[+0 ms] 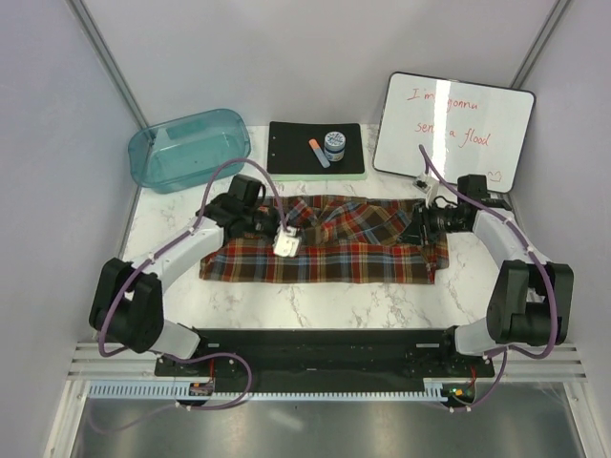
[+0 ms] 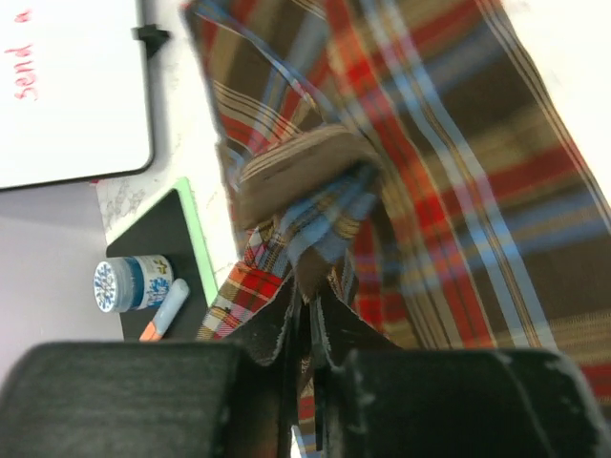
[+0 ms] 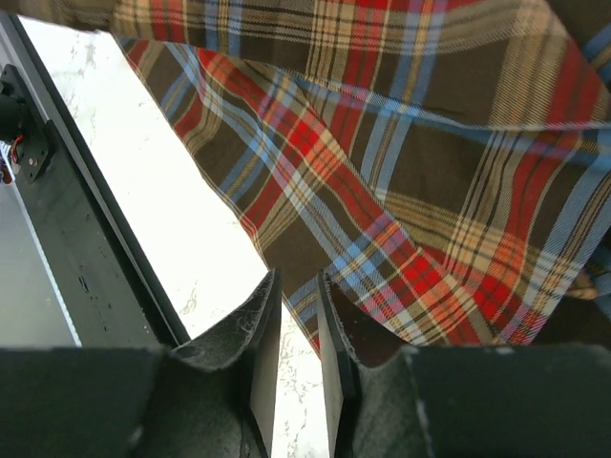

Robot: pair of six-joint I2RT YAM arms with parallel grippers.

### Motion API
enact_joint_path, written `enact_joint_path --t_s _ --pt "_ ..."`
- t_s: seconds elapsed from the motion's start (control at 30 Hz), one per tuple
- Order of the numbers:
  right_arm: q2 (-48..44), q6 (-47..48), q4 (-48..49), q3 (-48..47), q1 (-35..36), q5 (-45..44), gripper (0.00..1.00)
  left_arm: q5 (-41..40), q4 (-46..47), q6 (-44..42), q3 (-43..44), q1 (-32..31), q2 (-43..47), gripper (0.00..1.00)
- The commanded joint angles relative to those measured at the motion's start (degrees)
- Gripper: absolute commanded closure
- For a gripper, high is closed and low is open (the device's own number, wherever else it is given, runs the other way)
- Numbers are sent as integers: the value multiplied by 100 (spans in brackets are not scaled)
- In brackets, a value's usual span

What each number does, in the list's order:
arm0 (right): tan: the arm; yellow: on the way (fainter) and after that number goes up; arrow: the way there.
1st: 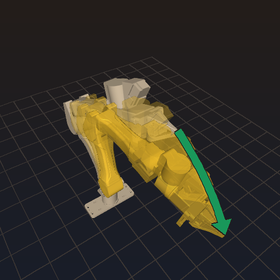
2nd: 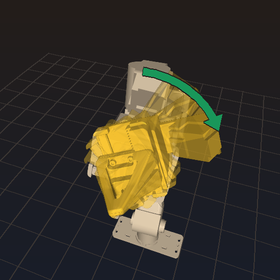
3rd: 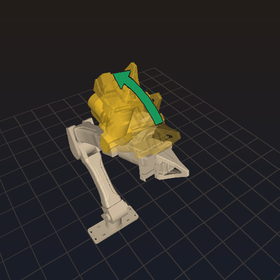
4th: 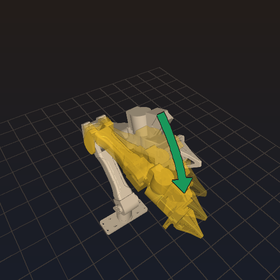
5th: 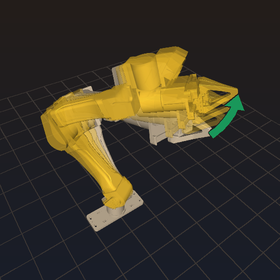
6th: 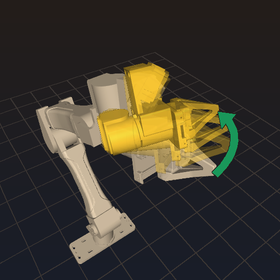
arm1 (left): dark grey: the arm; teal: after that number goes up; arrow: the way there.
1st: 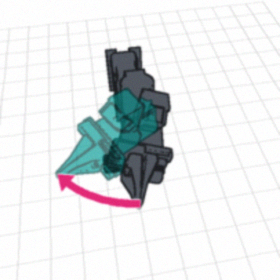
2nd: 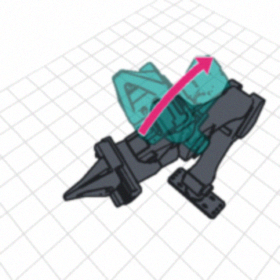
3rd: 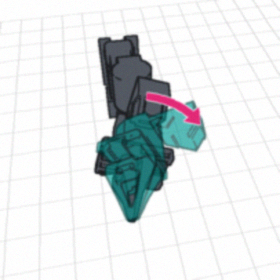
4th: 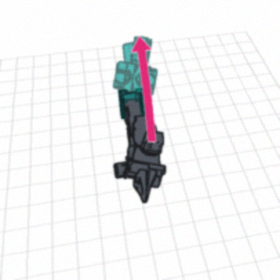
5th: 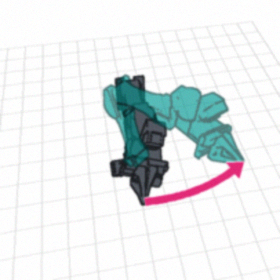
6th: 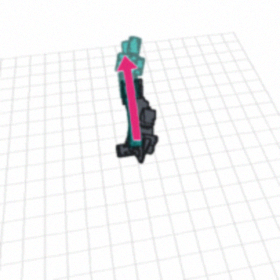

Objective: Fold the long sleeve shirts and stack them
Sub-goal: Fold the shirt

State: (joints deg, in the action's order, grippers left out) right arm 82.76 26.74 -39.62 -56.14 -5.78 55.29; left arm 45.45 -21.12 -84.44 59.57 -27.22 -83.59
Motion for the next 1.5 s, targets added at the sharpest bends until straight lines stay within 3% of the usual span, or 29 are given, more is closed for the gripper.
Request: enact_joint_path --t_s 0.0,0.07,0.13,0.27,0.37,0.5,0.63,0.77,1.07,1.47 --pt "144 77 77 217 -11 -141 73 464 -147 -2530 -1023 366 255 80" --pt "144 120 51 209 -2 -185 73 447 -85 -3251 -1376 516 421 77" --pt "126 270 -20 165 -2 -246 73 491 -50 -3708 -1930 700 633 57" --pt "83 577 -327 -46 -2 -299 73 395 -224 -2818 -2389 955 1431 53" --pt "38 718 -389 -160 7 -334 72 123 -313 -719 -1926 1131 1504 53" --pt "135 824 -372 -380 7 -466 72 16 -690 2256 -1011 1316 909 51" --pt "381 675 -275 -748 -2 -440 71 157 -946 4230 -61 1325 12 51" --pt "434 516 -20 -898 77 -571 71 -246 -1156 5848 782 1316 -973 54" --pt "504 569 -108 -952 121 -721 71 -695 -1579 7020 1206 1316 -1915 58" --pt "390 701 -143 -609 174 -756 71 -519 -1553 7846 1180 1360 -2398 46"
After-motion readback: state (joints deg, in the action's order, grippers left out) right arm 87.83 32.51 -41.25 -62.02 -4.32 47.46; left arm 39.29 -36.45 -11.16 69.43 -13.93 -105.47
